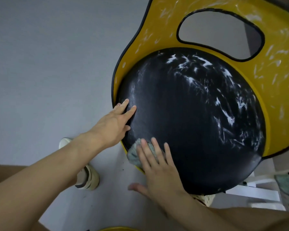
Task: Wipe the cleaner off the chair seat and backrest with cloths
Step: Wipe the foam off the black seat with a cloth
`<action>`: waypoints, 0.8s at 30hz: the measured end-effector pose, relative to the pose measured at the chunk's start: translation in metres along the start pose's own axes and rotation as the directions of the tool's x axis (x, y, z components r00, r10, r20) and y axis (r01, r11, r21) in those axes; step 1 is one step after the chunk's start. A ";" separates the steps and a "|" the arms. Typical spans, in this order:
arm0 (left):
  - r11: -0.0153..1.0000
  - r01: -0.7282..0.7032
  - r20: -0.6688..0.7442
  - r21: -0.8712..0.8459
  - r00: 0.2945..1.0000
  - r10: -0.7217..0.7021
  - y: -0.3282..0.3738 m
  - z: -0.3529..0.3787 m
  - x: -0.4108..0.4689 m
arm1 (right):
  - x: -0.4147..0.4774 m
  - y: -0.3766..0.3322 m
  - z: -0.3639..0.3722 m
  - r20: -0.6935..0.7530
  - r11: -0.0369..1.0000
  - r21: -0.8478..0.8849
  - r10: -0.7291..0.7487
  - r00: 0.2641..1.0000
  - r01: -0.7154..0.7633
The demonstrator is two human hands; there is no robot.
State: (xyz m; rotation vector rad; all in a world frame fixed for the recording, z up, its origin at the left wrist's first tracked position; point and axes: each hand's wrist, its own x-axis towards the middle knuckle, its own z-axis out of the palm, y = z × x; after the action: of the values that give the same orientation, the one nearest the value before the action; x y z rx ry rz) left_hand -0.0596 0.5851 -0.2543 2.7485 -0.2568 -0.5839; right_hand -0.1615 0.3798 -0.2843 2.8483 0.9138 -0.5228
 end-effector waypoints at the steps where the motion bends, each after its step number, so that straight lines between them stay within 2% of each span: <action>1: 1.000 -0.006 -0.005 -0.003 1.000 0.006 -0.002 -0.002 -0.001 | 0.016 -0.007 -0.008 -0.002 1.000 -0.016 0.006 1.000 -0.006; 5: 1.000 -0.026 -0.026 0.005 0.999 0.026 -0.005 -0.008 -0.004 | 0.034 -0.015 -0.022 -0.007 0.999 -0.044 0.004 1.000 -0.004; 8: 1.000 -0.021 -0.022 0.010 1.000 0.021 -0.004 -0.008 -0.005 | -0.003 0.005 -0.010 0.006 1.000 0.009 0.011 1.000 -0.011; 11: 1.000 -0.005 -0.005 -0.006 1.000 0.005 -0.003 -0.007 -0.004 | -0.043 0.022 0.004 0.041 1.000 -0.019 0.007 0.999 -0.006; 14: 0.999 -0.002 0.027 -0.041 1.000 0.003 -0.004 -0.006 -0.006 | -0.046 0.022 0.007 0.085 1.000 0.009 0.015 0.996 -0.016; 18: 0.988 0.013 -0.018 -0.152 1.000 -0.016 -0.005 -0.008 -0.009 | 0.012 0.000 -0.009 0.044 0.999 0.047 0.026 0.999 -0.028; 24: 0.955 0.059 -0.246 -0.290 0.960 -0.134 -0.002 -0.026 -0.025 | 0.117 -0.012 -0.061 0.052 0.995 0.061 0.073 0.996 -0.076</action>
State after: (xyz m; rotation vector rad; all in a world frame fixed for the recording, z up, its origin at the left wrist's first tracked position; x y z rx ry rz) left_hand -0.0711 0.5994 -0.2235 2.5329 0.0250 -0.2482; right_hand -0.0614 0.4658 -0.2683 2.8978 0.7936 -0.6221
